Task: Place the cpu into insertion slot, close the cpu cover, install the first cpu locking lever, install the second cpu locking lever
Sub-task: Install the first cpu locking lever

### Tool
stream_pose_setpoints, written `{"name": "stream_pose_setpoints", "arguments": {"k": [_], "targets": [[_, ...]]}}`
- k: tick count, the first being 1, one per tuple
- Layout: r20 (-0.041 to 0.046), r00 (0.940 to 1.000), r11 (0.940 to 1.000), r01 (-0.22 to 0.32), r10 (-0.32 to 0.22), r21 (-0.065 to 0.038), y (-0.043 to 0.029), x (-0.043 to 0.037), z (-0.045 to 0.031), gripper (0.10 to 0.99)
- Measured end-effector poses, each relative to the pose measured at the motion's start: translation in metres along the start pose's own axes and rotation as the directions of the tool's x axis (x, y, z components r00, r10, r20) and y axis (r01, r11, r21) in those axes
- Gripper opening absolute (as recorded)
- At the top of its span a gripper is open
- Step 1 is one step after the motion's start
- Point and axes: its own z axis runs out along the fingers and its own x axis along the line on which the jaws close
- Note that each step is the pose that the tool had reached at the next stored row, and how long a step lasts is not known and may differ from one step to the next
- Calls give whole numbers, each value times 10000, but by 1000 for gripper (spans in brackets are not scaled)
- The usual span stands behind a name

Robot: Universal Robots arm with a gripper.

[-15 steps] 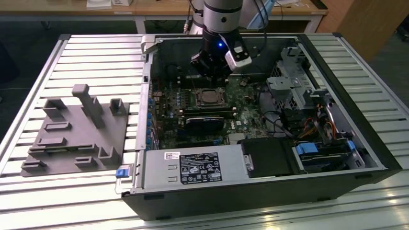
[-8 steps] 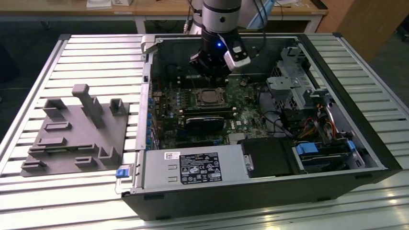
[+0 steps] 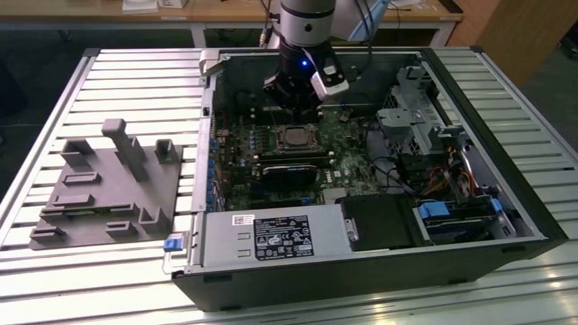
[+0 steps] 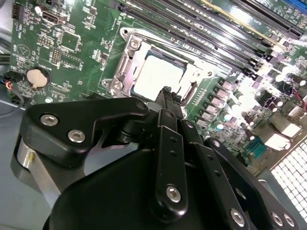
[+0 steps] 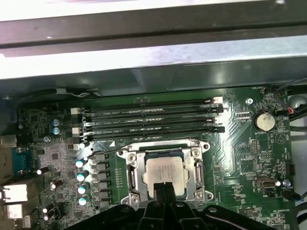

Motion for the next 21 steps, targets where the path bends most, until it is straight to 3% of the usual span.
{"name": "stream_pose_setpoints", "arguments": {"k": [21], "targets": [[0, 10000, 10000, 1, -1, 0, -17, 174, 0, 106]]}}
